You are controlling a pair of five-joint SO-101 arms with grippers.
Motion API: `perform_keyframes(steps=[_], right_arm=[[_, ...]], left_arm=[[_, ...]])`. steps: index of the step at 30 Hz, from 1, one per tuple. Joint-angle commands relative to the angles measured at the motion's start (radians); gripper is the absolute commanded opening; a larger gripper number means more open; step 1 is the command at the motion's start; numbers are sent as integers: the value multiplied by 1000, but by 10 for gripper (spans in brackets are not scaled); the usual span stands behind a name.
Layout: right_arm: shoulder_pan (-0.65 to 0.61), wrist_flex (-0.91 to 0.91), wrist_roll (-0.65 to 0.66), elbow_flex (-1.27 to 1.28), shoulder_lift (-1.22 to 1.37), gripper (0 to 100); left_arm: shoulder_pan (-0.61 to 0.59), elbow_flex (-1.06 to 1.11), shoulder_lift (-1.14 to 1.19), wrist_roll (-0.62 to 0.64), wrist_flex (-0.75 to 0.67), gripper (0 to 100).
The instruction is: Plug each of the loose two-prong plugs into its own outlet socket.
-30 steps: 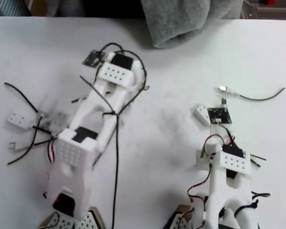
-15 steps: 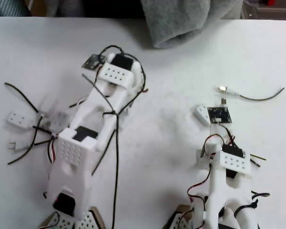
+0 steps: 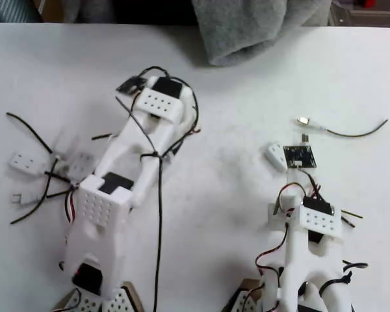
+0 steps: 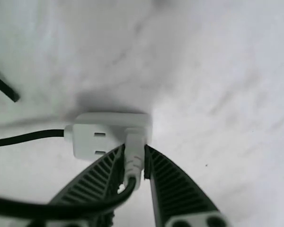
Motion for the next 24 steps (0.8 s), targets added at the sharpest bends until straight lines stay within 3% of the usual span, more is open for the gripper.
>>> perform_keyframes(steps=[1,8,14,16,20,24], right_arm=[[4,-15,-6,-18,2,361],[4,-19,-8,-18,2,361],[4,-19,-8,-18,2,361],[4,-19,-8,-18,2,361],[4,-19,-8,-17,2,361],[4,-22,-8,-17,2,361]], left_arm=[[31,-5,7,-180,23,24],[145,-3,8,-793,129,24],[85,-3,10,-1178,115,24],[50,-3,10,-1264,107,24],[2,-5,4,-1284,84,29],[-7,-5,-1,-1373,98,133]])
